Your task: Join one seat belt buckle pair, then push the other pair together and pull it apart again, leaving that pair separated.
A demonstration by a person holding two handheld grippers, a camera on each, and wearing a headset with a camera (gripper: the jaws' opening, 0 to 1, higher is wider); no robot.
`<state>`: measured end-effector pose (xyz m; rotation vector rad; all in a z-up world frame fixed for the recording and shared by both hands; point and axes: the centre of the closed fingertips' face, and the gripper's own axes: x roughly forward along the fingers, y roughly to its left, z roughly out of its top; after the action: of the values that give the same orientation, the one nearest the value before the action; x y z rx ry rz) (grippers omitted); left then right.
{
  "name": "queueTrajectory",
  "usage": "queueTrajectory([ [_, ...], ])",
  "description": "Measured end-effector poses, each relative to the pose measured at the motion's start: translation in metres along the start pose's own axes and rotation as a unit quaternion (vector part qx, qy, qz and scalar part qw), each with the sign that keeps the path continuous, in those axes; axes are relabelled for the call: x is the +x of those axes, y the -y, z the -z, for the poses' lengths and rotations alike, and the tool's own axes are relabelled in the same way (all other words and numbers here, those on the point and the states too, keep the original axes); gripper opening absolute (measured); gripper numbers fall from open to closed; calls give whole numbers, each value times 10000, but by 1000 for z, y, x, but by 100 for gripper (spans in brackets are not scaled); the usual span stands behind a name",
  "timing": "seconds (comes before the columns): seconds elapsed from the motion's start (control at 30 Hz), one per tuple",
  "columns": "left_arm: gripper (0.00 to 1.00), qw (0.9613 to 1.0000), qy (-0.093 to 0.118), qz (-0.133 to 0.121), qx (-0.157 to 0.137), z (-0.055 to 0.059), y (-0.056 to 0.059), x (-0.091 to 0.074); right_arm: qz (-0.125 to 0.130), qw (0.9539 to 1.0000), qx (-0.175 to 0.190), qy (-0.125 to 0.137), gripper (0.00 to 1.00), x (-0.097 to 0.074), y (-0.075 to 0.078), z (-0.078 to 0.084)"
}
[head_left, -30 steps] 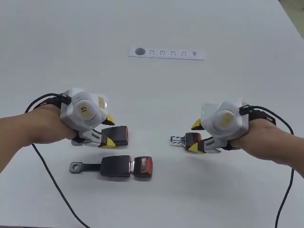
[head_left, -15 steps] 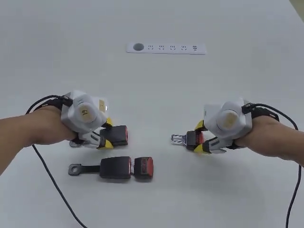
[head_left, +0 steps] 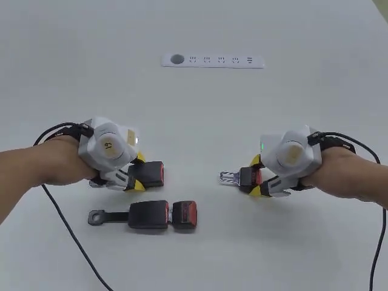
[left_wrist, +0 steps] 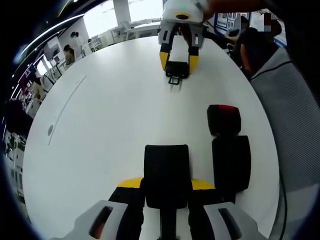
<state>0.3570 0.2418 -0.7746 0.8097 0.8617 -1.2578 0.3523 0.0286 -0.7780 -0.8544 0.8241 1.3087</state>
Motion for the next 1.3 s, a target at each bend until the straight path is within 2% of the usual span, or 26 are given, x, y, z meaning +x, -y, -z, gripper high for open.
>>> queueTrajectory([
  [0.2, 34, 9998, -33, 76, 166, 0, 1, 1, -5, 10000, 45, 5, 32, 3, 3, 1],
  [0.4, 34, 9996, -72, 117, 241, -1, 2, 2, -12, 10000, 38, 26, 32, 6, 1, -9],
  [0.53, 34, 9996, -88, 113, 250, 0, 2, 2, -45, 9999, -11, 103, 32, 10, -4, -24],
  [0.87, 34, 9995, -147, 113, 247, 0, 1, 2, -109, 9992, -107, 371, 32, 31, -9, -67],
  [1.17, 34, 9997, -134, 78, 212, 2, 0, 3, -80, 9989, -103, 460, 32, 46, -5, -95],
  [1.3, 34, 9998, -141, 32, 148, 0, 1, 3, -100, 9989, -185, 416, 32, 52, -4, -104],
])
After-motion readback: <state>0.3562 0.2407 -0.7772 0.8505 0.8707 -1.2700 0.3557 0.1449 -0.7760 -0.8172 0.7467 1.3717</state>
